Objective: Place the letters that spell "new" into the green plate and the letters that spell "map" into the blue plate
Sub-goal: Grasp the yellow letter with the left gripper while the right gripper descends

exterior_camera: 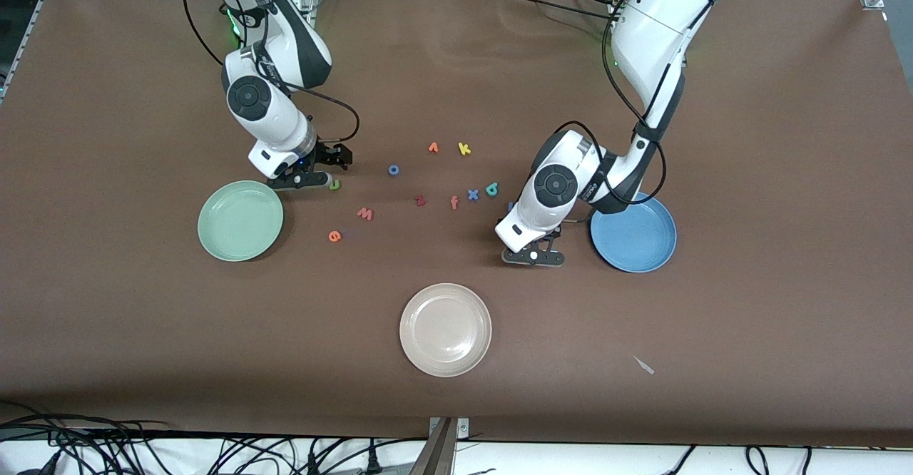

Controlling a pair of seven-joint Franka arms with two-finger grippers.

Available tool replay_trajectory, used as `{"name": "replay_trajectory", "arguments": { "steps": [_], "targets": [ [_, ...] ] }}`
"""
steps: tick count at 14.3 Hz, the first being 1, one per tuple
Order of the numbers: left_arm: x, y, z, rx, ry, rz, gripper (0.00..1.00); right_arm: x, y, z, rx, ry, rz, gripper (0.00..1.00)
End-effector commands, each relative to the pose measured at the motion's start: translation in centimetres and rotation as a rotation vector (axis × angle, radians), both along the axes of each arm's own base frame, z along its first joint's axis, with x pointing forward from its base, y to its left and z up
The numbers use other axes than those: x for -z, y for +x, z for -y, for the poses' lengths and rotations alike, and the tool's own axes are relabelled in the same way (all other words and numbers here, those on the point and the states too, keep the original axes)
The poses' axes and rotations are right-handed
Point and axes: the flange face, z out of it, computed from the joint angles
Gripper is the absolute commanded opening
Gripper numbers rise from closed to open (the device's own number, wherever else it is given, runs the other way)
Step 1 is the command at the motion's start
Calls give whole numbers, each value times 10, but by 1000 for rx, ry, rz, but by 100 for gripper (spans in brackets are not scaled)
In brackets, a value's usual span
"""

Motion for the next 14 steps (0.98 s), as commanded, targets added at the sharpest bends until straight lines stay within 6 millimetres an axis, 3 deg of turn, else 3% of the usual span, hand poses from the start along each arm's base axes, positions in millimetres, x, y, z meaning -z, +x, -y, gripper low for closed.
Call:
{"name": "replay_trajectory", "arguments": {
  "steps": [1,5,7,11,14],
  "targets": [
    [3,2,4,26,20,14,18,22,-10,1,-55,-9,33,100],
    [4,3,0,19,22,8,0,54,-14,-2,-106,-9,53,100],
    [-3,7,-5,15,28,1,0,55,-13,-4,-118,-7,65,95],
    [-49,39,-64,150,46,-78,0,54,-8,-8,-196,-24,100,87],
    [-81,56,-120,226,50,-125,0,56,-8,-9,-199,-19,107,70]
  ]
}}
